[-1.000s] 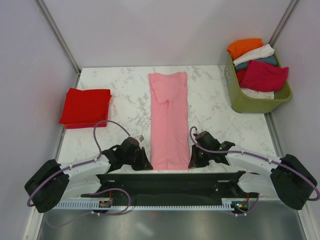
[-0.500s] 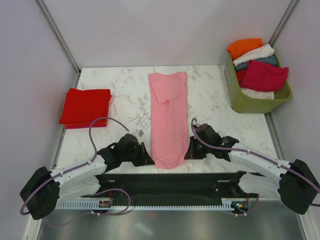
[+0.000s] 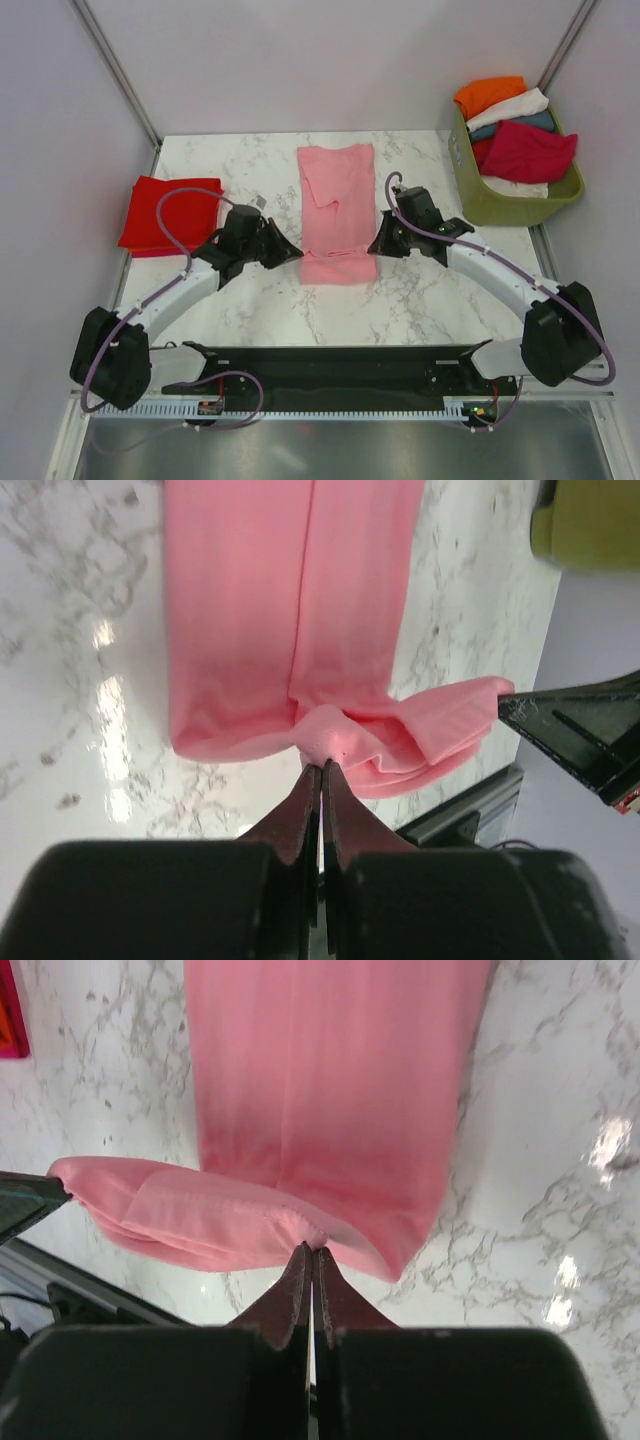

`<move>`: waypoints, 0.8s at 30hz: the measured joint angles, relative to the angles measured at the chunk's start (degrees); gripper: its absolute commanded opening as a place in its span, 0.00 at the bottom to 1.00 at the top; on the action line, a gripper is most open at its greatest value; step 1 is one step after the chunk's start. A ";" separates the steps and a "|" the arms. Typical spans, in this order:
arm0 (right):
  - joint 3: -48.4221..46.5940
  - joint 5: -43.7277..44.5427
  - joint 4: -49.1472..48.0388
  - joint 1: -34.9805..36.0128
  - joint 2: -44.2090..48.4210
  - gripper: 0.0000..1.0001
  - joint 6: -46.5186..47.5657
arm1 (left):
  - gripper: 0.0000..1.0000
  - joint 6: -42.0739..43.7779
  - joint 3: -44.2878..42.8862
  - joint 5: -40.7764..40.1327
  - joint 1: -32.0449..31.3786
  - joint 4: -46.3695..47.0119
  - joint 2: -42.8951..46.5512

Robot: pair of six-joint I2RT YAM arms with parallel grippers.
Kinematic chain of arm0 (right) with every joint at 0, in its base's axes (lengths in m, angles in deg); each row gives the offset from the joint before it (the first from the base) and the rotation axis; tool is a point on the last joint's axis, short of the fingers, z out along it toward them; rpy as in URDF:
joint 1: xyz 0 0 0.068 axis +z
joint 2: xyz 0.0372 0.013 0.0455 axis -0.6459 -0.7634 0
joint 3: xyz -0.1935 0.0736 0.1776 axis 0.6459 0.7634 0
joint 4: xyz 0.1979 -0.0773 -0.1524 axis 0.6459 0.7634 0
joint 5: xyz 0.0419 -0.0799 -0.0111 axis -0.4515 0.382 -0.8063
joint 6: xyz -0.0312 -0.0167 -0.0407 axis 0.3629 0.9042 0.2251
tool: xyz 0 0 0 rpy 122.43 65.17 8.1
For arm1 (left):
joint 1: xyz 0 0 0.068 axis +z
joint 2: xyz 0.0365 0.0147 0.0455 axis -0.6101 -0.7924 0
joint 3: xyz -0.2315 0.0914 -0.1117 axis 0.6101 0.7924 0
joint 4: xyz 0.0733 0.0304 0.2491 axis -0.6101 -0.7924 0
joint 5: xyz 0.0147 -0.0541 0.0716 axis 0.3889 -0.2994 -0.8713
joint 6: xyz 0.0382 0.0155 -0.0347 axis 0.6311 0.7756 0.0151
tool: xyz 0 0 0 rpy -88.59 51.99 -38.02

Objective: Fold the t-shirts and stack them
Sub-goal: Fold the tshirt

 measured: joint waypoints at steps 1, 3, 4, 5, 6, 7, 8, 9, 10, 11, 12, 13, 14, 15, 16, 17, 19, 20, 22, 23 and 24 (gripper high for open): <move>-1.42 0.00 0.02 -0.94 -1.66 0.00 0.37 | 0.02 0.39 -1.90 0.04 1.20 0.02 -2.16; -4.42 0.15 -0.02 -2.75 -5.07 0.00 0.92 | 0.02 0.94 -5.27 0.26 2.89 0.42 -6.25; -6.01 0.35 -0.04 -3.61 -7.02 0.00 1.14 | 0.02 1.18 -7.06 0.59 3.63 0.61 -8.52; -7.19 0.52 -0.11 -4.15 -8.41 0.00 1.27 | 0.02 1.40 -8.74 1.03 4.26 0.72 -10.86; -8.52 0.74 -0.22 -4.70 -10.12 0.00 1.51 | 0.02 1.55 -10.38 1.29 4.85 0.96 -13.11; -9.70 0.85 -0.24 -5.25 -11.63 0.00 1.64 | 0.02 1.68 -11.65 1.44 5.25 1.14 -14.88; -11.02 0.87 -0.15 -5.81 -13.29 0.00 1.84 | 0.02 1.79 -13.03 1.51 5.64 1.25 -16.90; -12.31 0.87 -0.26 -6.29 -14.97 0.00 1.99 | 0.02 1.81 -14.21 1.53 5.99 1.46 -18.62; -13.42 0.81 -0.28 -6.78 -16.55 0.00 2.08 | 0.02 1.81 -15.34 1.57 6.27 1.64 -20.24; -14.64 0.76 -0.28 -7.21 -18.23 0.00 2.12 | 0.02 1.81 -16.50 1.62 6.51 1.75 -21.75; -15.74 0.63 -0.39 -7.69 -19.82 0.00 2.23 | 0.02 1.81 -17.81 1.68 6.69 1.79 -23.39; -16.61 0.50 -0.42 -8.20 -21.31 0.00 2.32 | 0.02 1.81 -18.82 1.79 6.78 1.99 -24.57; -17.57 0.26 -0.37 -8.74 -22.75 0.00 2.38 | 0.02 1.81 -20.15 1.99 6.88 2.25 -26.25; -18.51 0.02 -0.42 -9.31 -24.22 0.00 2.47 | 0.02 1.81 -21.33 2.29 7.02 2.45 -27.87; -19.37 -0.39 -0.37 -9.94 -25.57 0.00 2.49 | 0.02 1.81 -22.49 2.58 7.10 2.60 -29.33; -20.04 -0.66 -0.46 -10.49 -26.71 0.00 2.49 | 0.02 1.81 -23.39 2.75 7.13 2.82 -30.58; -21.14 -0.92 -0.37 -11.41 -28.41 0.00 2.49 | 0.02 1.79 -24.72 2.95 7.34 2.93 -32.68; -21.77 -1.20 -0.37 -11.96 -29.29 0.00 2.49 | 0.02 1.81 -25.20 2.99 7.41 2.97 -33.48; -23.21 -1.79 -0.24 -12.50 -30.75 0.00 2.51 | 0.02 1.81 -26.08 2.99 7.69 3.06 -34.97; -24.15 -2.10 -0.31 -12.83 -31.54 0.00 2.51 | 0.02 1.79 -26.53 2.99 7.85 3.08 -35.65; -24.98 -2.38 -0.46 -13.09 -32.33 0.00 2.51 | 0.02 1.81 -26.97 3.02 8.07 3.13 -36.35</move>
